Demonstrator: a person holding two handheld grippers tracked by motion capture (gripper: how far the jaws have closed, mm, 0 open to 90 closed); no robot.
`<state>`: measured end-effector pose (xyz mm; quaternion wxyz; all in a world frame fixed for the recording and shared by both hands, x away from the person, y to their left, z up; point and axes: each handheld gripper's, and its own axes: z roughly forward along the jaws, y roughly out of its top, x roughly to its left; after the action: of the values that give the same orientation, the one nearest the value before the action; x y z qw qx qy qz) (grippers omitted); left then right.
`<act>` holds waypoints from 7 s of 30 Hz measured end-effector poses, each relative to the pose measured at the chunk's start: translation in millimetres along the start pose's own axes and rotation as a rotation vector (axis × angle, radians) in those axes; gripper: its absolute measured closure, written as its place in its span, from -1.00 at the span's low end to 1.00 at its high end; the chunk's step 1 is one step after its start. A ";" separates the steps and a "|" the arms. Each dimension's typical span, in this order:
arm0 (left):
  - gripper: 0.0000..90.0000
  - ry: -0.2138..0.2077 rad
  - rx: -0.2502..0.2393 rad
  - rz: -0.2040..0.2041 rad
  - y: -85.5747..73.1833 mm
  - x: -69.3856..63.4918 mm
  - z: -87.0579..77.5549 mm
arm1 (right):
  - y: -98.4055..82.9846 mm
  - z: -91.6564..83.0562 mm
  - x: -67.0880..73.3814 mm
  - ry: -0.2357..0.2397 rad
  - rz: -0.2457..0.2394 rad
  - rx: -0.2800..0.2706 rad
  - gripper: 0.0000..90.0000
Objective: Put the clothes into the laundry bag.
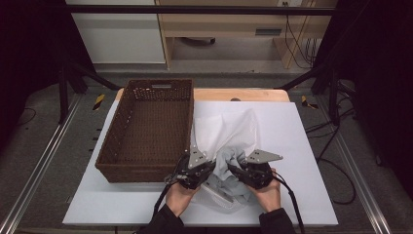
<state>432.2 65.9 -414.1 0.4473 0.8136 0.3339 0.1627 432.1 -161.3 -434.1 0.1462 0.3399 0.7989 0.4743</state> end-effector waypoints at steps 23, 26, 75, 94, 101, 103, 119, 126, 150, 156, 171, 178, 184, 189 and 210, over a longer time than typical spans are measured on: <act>0.96 -0.006 0.031 0.032 -5.4 -7.7 6.9 | -0.5 23.8 15.8 -0.132 -0.008 0.068 0.37; 0.96 0.000 0.032 0.029 -5.4 -5.6 6.5 | 2.3 -6.0 7.0 -0.155 -0.003 -0.015 -0.03; 0.95 0.009 0.052 0.041 -8.5 -6.4 10.0 | -9.5 -18.2 0.1 -0.213 0.040 -0.017 -0.49; 0.96 -0.022 -0.021 0.039 7.0 -7.7 -9.9 | -3.9 21.9 32.6 0.008 -0.130 0.059 0.75; 0.96 -0.015 0.012 0.061 1.2 -12.3 -3.1 | -0.7 51.5 15.5 -0.216 0.039 0.050 0.77; 0.96 -0.016 0.028 0.052 -2.1 -9.9 1.8 | -2.6 55.2 10.8 -0.301 0.040 0.036 0.77; 0.95 0.022 0.062 0.049 -13.0 -3.6 16.0 | -1.9 -2.1 -11.1 -0.274 0.039 -0.042 -0.36; 0.95 0.021 0.061 0.047 -13.4 -3.0 15.6 | 3.7 28.8 -23.5 -0.215 0.065 -0.012 -0.34; 0.96 -0.006 -0.004 0.063 1.2 -14.0 -5.9 | 13.6 64.3 -6.7 -0.302 0.025 0.055 0.91; 0.95 0.020 0.030 0.055 -7.3 -8.7 5.8 | 9.5 50.5 -10.9 -0.336 0.029 0.055 0.44; 0.95 0.031 0.034 0.066 -14.7 -5.8 14.0 | -28.3 -2.3 -11.8 -0.182 0.062 0.091 -0.35; 0.95 0.025 0.040 0.040 -12.5 -3.7 13.9 | -32.6 13.1 -11.5 -0.079 0.074 0.106 0.63; 0.96 -0.016 0.015 0.032 -5.2 -5.5 5.9 | -11.7 8.8 13.6 0.003 -0.043 0.037 0.65; 0.96 -0.019 -0.014 0.064 2.8 -12.1 -6.5 | 2.3 40.3 15.5 -0.049 -0.018 0.044 0.65; 0.95 0.008 0.070 0.050 -18.4 -7.5 20.7 | -31.0 2.9 -6.1 -0.223 0.018 0.043 -0.44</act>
<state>431.1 54.8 -440.5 0.4130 0.8361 0.3210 0.1654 425.6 -173.5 -462.7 0.2222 0.4009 0.7846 0.4175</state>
